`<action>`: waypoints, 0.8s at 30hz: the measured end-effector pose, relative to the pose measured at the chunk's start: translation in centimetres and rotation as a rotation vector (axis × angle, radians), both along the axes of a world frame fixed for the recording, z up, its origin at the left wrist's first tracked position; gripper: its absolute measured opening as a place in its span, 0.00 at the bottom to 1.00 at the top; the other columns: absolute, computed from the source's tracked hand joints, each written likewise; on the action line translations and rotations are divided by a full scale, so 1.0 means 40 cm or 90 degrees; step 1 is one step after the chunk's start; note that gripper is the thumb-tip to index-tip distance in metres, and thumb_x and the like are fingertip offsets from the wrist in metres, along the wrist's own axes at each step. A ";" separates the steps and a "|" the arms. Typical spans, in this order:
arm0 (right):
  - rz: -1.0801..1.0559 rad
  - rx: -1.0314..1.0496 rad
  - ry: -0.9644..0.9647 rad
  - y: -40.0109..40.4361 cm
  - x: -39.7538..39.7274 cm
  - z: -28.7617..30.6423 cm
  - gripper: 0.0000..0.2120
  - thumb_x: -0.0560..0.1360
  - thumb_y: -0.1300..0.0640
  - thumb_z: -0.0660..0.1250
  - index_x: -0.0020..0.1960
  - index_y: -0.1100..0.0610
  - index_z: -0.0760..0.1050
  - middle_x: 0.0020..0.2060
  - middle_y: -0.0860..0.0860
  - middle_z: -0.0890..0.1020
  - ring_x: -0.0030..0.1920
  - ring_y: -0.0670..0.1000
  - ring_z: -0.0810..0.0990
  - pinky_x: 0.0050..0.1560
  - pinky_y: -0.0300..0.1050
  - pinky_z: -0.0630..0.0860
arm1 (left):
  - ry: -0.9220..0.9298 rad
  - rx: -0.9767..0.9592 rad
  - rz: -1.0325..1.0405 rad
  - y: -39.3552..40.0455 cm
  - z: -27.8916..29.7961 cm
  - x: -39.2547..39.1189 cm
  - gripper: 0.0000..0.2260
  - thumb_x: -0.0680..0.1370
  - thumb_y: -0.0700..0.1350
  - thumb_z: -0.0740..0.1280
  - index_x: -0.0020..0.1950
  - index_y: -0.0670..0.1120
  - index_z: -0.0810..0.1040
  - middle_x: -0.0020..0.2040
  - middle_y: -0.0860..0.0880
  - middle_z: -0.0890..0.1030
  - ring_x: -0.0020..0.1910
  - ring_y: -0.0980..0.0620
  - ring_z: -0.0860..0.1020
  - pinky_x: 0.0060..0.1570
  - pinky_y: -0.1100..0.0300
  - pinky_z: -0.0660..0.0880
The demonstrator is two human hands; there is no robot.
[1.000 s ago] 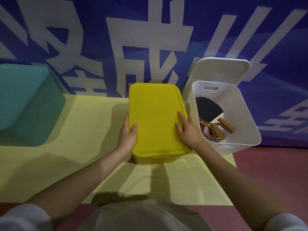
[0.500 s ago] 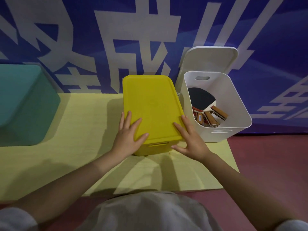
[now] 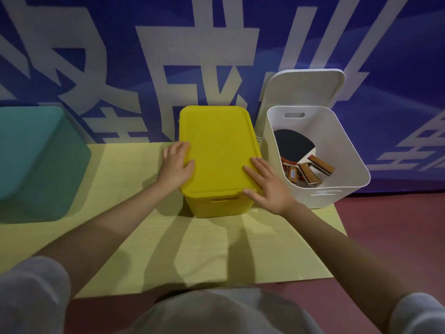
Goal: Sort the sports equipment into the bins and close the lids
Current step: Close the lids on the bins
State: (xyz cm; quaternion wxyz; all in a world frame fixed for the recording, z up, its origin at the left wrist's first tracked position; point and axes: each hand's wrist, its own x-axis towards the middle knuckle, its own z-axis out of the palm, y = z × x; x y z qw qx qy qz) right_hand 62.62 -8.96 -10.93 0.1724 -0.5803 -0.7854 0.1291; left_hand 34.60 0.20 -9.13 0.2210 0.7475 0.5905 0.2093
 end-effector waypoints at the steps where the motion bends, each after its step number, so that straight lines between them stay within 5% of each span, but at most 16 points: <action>1: -0.018 -0.026 0.031 0.025 -0.004 0.010 0.35 0.77 0.33 0.50 0.77 0.51 0.57 0.78 0.48 0.52 0.77 0.48 0.45 0.76 0.53 0.51 | 0.006 -0.015 0.011 0.042 0.009 0.003 0.26 0.81 0.48 0.60 0.77 0.45 0.58 0.76 0.45 0.58 0.74 0.43 0.54 0.72 0.49 0.56; 6: -0.102 -0.109 0.030 0.142 -0.041 0.038 0.31 0.82 0.45 0.54 0.79 0.56 0.48 0.78 0.51 0.47 0.77 0.50 0.42 0.77 0.49 0.45 | -0.012 -0.084 0.044 0.194 0.020 0.049 0.25 0.84 0.48 0.53 0.79 0.45 0.51 0.79 0.48 0.44 0.77 0.43 0.50 0.73 0.48 0.54; 16: -0.138 -0.054 0.064 0.151 -0.056 0.009 0.30 0.81 0.48 0.56 0.78 0.57 0.51 0.78 0.52 0.50 0.78 0.50 0.44 0.73 0.41 0.43 | 0.031 -0.055 0.093 0.271 -0.009 0.069 0.23 0.84 0.50 0.50 0.79 0.46 0.52 0.79 0.50 0.47 0.76 0.46 0.56 0.69 0.52 0.63; 24: -0.203 -0.029 0.095 0.139 -0.078 0.018 0.29 0.80 0.47 0.59 0.77 0.56 0.57 0.78 0.50 0.54 0.77 0.50 0.49 0.73 0.44 0.52 | -0.104 -0.102 0.057 0.193 0.013 0.049 0.25 0.83 0.48 0.56 0.78 0.46 0.54 0.79 0.50 0.47 0.77 0.49 0.52 0.71 0.54 0.57</action>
